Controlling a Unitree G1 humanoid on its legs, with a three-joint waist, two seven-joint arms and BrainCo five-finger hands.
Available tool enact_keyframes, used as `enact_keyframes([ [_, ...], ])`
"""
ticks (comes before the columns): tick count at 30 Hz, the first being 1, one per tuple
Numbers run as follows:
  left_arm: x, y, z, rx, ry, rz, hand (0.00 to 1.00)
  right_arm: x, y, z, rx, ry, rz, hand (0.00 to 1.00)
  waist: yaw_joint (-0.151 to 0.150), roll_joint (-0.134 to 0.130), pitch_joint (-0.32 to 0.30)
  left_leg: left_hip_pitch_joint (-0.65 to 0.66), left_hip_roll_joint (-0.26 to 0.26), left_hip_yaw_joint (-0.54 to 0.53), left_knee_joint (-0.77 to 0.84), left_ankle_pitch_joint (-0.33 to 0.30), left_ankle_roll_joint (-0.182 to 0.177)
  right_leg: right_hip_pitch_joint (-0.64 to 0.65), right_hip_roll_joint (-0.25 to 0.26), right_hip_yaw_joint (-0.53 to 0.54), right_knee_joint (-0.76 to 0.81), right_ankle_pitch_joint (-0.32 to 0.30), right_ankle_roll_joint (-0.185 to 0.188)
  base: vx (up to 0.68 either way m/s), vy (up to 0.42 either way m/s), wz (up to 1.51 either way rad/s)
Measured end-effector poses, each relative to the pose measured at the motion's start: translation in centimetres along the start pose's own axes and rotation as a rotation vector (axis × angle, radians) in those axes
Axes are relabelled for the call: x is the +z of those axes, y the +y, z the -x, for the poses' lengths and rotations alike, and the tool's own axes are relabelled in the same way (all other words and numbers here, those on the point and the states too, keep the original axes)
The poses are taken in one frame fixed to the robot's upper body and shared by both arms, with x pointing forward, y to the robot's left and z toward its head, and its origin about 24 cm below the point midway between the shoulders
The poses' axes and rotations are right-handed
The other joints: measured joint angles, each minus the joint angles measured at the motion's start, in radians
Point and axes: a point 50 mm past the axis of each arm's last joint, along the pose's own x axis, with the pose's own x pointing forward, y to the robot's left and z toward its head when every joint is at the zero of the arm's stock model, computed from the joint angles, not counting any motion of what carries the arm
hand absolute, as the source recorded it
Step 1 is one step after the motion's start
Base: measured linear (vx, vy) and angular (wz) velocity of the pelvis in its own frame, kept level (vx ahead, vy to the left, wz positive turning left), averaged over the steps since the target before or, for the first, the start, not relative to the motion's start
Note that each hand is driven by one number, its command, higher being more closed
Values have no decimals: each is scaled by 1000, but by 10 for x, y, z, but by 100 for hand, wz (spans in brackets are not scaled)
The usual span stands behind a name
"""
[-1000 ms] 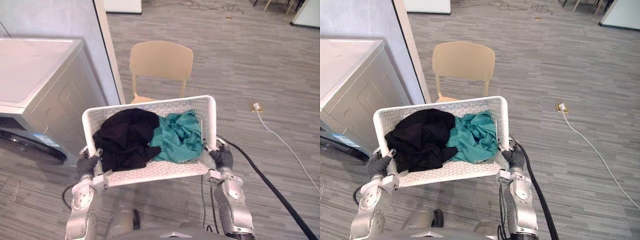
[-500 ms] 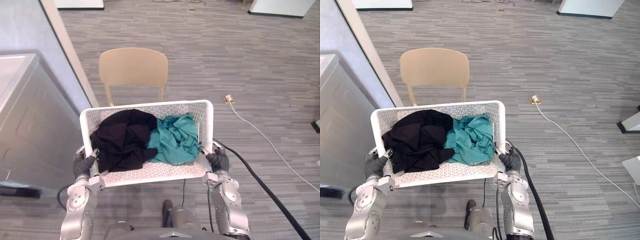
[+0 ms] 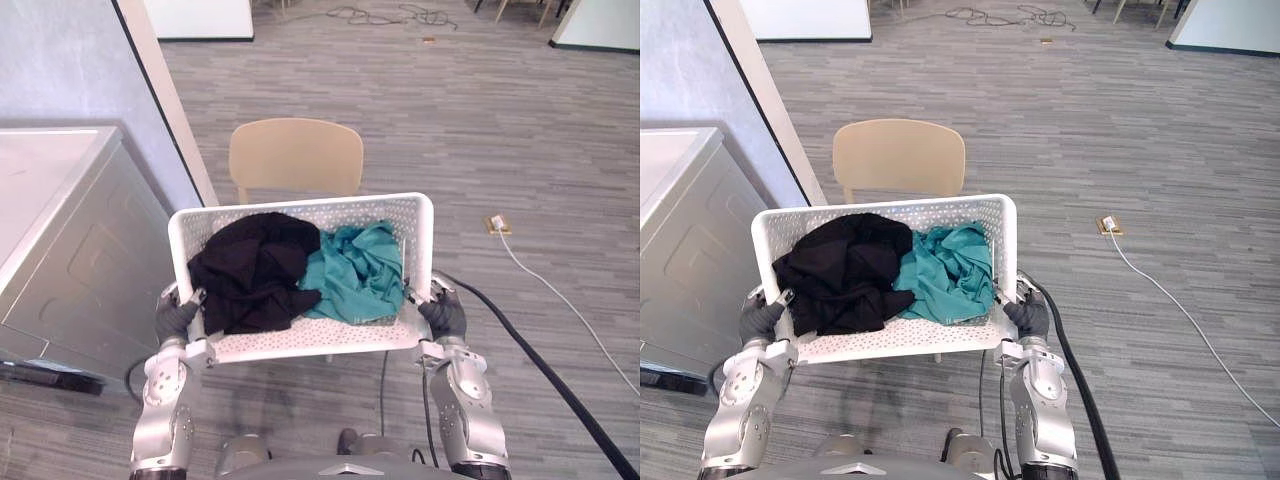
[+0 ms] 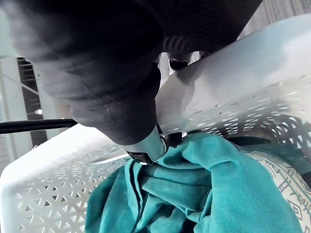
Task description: Pick up the laundry basket with both hands and put the clothes into the washing machine.
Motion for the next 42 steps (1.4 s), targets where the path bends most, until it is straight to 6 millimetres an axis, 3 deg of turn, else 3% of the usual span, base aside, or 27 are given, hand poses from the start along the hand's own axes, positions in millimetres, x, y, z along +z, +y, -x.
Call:
enact_keyframes([
  [2,-2,0,1,3,8,10,100,1,0,-1,1,-5,3,100,-4,-7,5,-35,31,-3,-58,-24,-1,6,-17,16,4,-10,7,51,66,-11],
  [5,-2,-1,1,1,8,15,100,3,-2,-2,7,-8,22,100,-5,-10,6,-66,29,-8,-173,-1,-27,-4,-57,46,12,-16,29,80,179,-27],
  [7,-1,-4,2,0,4,28,100,5,-4,-6,18,-13,47,100,-2,13,-8,-66,31,-29,-316,99,-42,-25,-66,76,19,-5,89,133,313,-49],
  [8,-1,-4,2,0,3,28,100,4,-4,-8,19,-7,49,100,1,23,-14,-53,32,-21,-320,190,-84,-22,-69,92,20,-4,110,224,423,-53],
  [10,8,-3,-4,-21,-28,-11,100,-4,0,-12,13,22,24,100,-8,-49,-19,-58,-27,15,-298,168,-70,-25,-137,106,-1,19,156,226,398,-24],
  [13,19,-10,-13,-69,-69,-41,100,-3,-1,-18,3,21,12,100,0,-95,-15,-62,-71,52,-296,154,-38,-22,-183,104,-45,60,187,90,226,-9],
  [17,43,-34,-38,-143,-154,-65,100,2,1,-48,-1,16,-19,100,5,-99,3,-111,-100,64,-333,169,-7,-64,-203,77,-103,128,189,-14,141,1],
  [19,51,-47,-54,-158,-167,-84,100,10,1,-65,9,13,-2,100,14,-108,15,-159,-101,67,-337,185,-5,-93,-201,76,-149,156,195,-105,35,-2],
  [22,56,-63,-72,-173,-159,-92,100,21,1,-91,14,26,21,100,15,-114,83,-177,-90,68,-340,204,-8,-99,-185,76,-186,200,194,-107,-2,-7],
  [24,63,-74,-82,-190,-167,-99,100,27,-1,-99,15,30,31,100,18,-122,104,-210,-80,66,-343,219,-9,-131,-174,75,-192,223,190,-138,-8,-5],
  [30,118,-113,-100,-294,-319,-187,100,50,-5,-111,23,-18,6,100,16,-137,243,-297,-73,9,-347,279,-8,-185,-158,17,-189,249,179,-147,10,22],
  [35,146,-132,-110,-303,-396,-275,100,50,-6,-122,41,17,9,100,26,-141,254,-354,-71,-22,-358,306,-18,-232,-147,-11,-175,249,176,-131,-11,17],
  [38,171,-145,-115,-309,-455,-324,100,60,-2,-132,60,9,-15,100,29,-158,267,-374,-72,-30,-393,339,-21,-261,-141,-22,-175,246,160,-100,-21,9],
  [42,182,-150,-118,-304,-472,-328,100,75,0,-139,68,-23,-38,100,31,-185,290,-380,-71,-30,-419,370,-12,-273,-133,-29,-175,251,159,-31,-26,6],
])
